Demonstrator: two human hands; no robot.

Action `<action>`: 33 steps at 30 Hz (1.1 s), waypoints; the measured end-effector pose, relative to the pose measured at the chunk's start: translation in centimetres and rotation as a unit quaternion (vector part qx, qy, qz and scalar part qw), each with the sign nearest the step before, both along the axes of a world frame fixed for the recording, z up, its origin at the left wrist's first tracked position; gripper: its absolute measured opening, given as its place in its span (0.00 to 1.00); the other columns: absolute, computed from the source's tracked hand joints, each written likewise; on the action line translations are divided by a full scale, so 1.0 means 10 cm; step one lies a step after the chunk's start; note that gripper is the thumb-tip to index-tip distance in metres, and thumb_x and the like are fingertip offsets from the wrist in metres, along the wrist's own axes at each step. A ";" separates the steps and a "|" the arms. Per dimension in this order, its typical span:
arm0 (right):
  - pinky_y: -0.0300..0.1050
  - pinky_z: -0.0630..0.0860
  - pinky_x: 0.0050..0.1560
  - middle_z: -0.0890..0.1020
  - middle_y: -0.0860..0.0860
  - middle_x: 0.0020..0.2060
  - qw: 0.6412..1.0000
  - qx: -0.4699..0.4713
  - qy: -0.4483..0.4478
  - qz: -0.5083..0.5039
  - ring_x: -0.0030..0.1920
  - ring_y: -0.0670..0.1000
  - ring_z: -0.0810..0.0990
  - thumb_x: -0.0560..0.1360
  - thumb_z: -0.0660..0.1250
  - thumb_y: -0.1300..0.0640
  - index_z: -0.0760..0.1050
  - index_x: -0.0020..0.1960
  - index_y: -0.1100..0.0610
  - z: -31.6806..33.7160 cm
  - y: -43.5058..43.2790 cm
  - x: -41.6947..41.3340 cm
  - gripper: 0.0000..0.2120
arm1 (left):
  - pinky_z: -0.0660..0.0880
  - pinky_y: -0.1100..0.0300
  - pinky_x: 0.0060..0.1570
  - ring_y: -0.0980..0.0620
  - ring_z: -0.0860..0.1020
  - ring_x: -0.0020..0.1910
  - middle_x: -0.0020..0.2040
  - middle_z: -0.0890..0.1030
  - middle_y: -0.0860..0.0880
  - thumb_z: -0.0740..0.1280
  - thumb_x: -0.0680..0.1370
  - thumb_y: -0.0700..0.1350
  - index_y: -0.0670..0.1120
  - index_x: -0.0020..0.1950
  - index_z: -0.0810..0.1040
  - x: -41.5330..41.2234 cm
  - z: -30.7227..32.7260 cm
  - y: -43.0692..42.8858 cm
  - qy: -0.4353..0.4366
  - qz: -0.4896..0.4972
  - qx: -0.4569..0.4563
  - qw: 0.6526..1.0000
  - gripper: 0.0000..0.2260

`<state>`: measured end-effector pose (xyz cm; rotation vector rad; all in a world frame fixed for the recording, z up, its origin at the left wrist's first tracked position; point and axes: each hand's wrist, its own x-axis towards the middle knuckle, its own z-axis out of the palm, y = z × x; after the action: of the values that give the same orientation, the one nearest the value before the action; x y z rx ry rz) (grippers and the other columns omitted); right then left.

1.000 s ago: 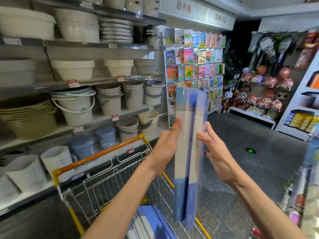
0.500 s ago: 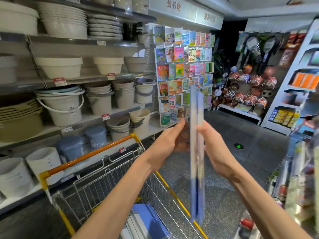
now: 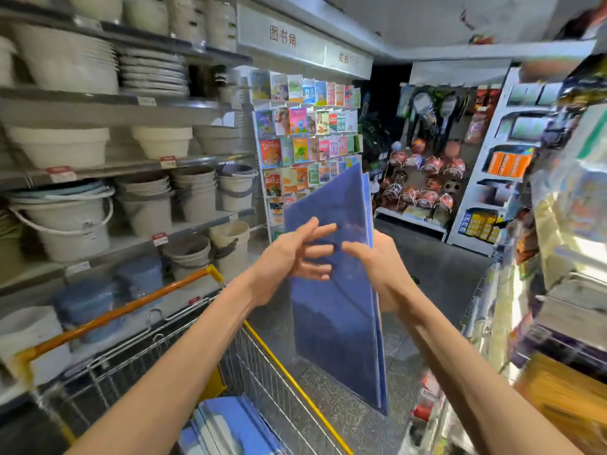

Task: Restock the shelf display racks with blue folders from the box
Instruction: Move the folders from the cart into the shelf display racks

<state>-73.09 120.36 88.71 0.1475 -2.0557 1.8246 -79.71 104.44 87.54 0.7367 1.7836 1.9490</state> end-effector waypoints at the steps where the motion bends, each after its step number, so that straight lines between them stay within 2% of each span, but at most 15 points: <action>1: 0.38 0.77 0.34 0.84 0.48 0.37 1.000 -0.025 -0.006 0.004 0.34 0.42 0.81 0.76 0.62 0.71 0.80 0.51 0.59 0.05 0.08 0.06 0.12 | 0.82 0.52 0.48 0.40 0.84 0.49 0.59 0.84 0.43 0.60 0.83 0.56 0.50 0.67 0.79 0.07 0.07 0.07 0.026 0.030 -0.002 0.999 0.18; 3: 0.44 0.79 0.39 0.84 0.53 0.40 0.997 -0.075 -0.012 0.016 0.37 0.49 0.82 0.75 0.65 0.67 0.80 0.53 0.61 0.11 0.17 0.09 0.09 | 0.79 0.58 0.39 0.48 0.86 0.41 0.52 0.86 0.44 0.63 0.84 0.47 0.48 0.64 0.79 0.03 0.10 0.11 0.091 0.118 -0.007 0.989 0.11; 5: 0.41 0.78 0.34 0.84 0.53 0.37 0.994 -0.103 -0.012 0.032 0.33 0.50 0.82 0.73 0.67 0.64 0.80 0.51 0.62 0.24 0.30 0.22 0.08 | 0.77 0.57 0.39 0.54 0.86 0.39 0.47 0.87 0.48 0.68 0.81 0.45 0.47 0.63 0.78 -0.06 0.07 0.11 0.129 0.233 -0.012 0.964 0.11; 7: 0.41 0.78 0.32 0.85 0.53 0.38 0.993 -0.108 -0.017 0.050 0.33 0.51 0.83 0.69 0.69 0.59 0.80 0.52 0.60 0.42 0.44 0.36 0.12 | 0.80 0.52 0.51 0.52 0.85 0.48 0.53 0.85 0.47 0.74 0.77 0.49 0.46 0.66 0.76 -0.11 0.03 0.08 0.120 0.329 -0.002 0.937 0.19; 9: 0.45 0.80 0.38 0.85 0.57 0.45 0.991 -0.111 -0.007 0.070 0.39 0.55 0.84 0.69 0.69 0.57 0.80 0.57 0.60 0.61 0.57 0.52 0.17 | 0.75 0.56 0.61 0.53 0.79 0.62 0.64 0.78 0.50 0.77 0.73 0.56 0.45 0.71 0.72 -0.12 0.06 0.05 0.111 0.376 -0.033 0.919 0.32; 10: 0.47 0.81 0.41 0.84 0.58 0.47 0.991 -0.115 0.006 0.074 0.42 0.57 0.84 0.70 0.68 0.57 0.80 0.59 0.60 0.71 0.64 0.60 0.18 | 0.73 0.59 0.60 0.55 0.76 0.63 0.65 0.74 0.53 0.78 0.70 0.60 0.45 0.73 0.70 -0.10 0.11 0.06 0.101 0.372 -0.049 0.921 0.37; 12: 0.48 0.81 0.44 0.84 0.58 0.49 0.989 -0.127 0.021 0.067 0.43 0.57 0.84 0.73 0.67 0.59 0.80 0.59 0.59 0.90 0.73 0.77 0.15 | 0.74 0.65 0.50 0.56 0.79 0.56 0.63 0.78 0.51 0.77 0.63 0.69 0.44 0.69 0.73 -0.12 0.26 0.13 0.057 0.310 -0.026 0.949 0.43; 14: 0.47 0.81 0.45 0.85 0.57 0.48 0.988 -0.142 0.035 0.058 0.43 0.56 0.84 0.76 0.65 0.59 0.81 0.58 0.58 1.06 0.84 0.93 0.12 | 0.76 0.67 0.40 0.55 0.82 0.42 0.53 0.84 0.48 0.77 0.64 0.67 0.44 0.55 0.80 -0.06 0.45 0.25 0.025 0.209 0.024 0.977 0.32; 16: 0.48 0.81 0.49 0.85 0.56 0.49 0.986 -0.155 0.033 0.056 0.45 0.57 0.85 0.76 0.64 0.57 0.83 0.55 0.57 1.22 0.91 1.09 0.12 | 0.81 0.59 0.46 0.51 0.85 0.48 0.56 0.85 0.47 0.77 0.69 0.59 0.45 0.58 0.83 0.01 0.61 0.40 0.022 0.109 0.086 0.990 0.25; 18: 0.47 0.82 0.47 0.86 0.55 0.46 0.986 -0.159 0.034 0.032 0.42 0.55 0.85 0.75 0.64 0.56 0.85 0.50 0.57 1.37 1.00 1.23 0.12 | 0.82 0.53 0.50 0.48 0.85 0.53 0.58 0.85 0.46 0.78 0.70 0.57 0.45 0.63 0.81 0.14 0.79 0.56 0.042 0.065 0.113 0.991 0.26; 19: 0.46 0.82 0.46 0.86 0.55 0.46 0.987 -0.158 0.038 0.012 0.41 0.55 0.86 0.74 0.64 0.56 0.85 0.50 0.57 1.45 1.04 1.30 0.12 | 0.82 0.52 0.50 0.47 0.85 0.53 0.57 0.85 0.45 0.78 0.70 0.56 0.45 0.63 0.82 0.20 0.88 0.63 0.058 0.058 0.127 0.988 0.25; 22: 0.48 0.82 0.47 0.85 0.56 0.52 0.989 -0.135 0.028 -0.047 0.44 0.56 0.85 0.75 0.64 0.55 0.81 0.60 0.59 1.72 1.22 1.57 0.16 | 0.82 0.55 0.41 0.47 0.85 0.47 0.53 0.86 0.45 0.75 0.74 0.50 0.44 0.60 0.83 0.34 1.14 0.90 0.065 0.044 0.161 0.984 0.17; 25: 0.48 0.82 0.44 0.84 0.55 0.52 0.993 -0.089 -0.004 -0.082 0.44 0.55 0.85 0.77 0.64 0.52 0.80 0.62 0.58 1.93 1.40 1.85 0.17 | 0.83 0.51 0.43 0.45 0.85 0.44 0.50 0.87 0.44 0.76 0.70 0.54 0.45 0.53 0.85 0.48 1.33 1.17 0.075 0.023 0.177 0.981 0.17; 28: 0.47 0.83 0.47 0.85 0.54 0.54 0.991 -0.051 -0.007 -0.126 0.47 0.54 0.85 0.80 0.63 0.51 0.78 0.64 0.58 2.09 1.56 2.19 0.17 | 0.84 0.49 0.43 0.46 0.86 0.42 0.48 0.87 0.43 0.77 0.72 0.51 0.45 0.51 0.86 0.71 1.49 1.46 0.071 -0.009 0.206 0.976 0.13; 33: 0.54 0.79 0.61 0.83 0.56 0.61 0.976 -0.012 0.008 -0.219 0.60 0.57 0.82 0.79 0.66 0.47 0.79 0.65 0.57 2.16 1.83 2.65 0.20 | 0.82 0.42 0.53 0.43 0.86 0.47 0.47 0.87 0.45 0.79 0.66 0.55 0.45 0.49 0.87 1.02 1.63 1.88 0.088 -0.014 0.222 0.971 0.17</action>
<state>-46.55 138.62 110.29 -0.2779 -1.8676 1.5653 -69.54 123.26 103.89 1.1016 1.4238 2.3562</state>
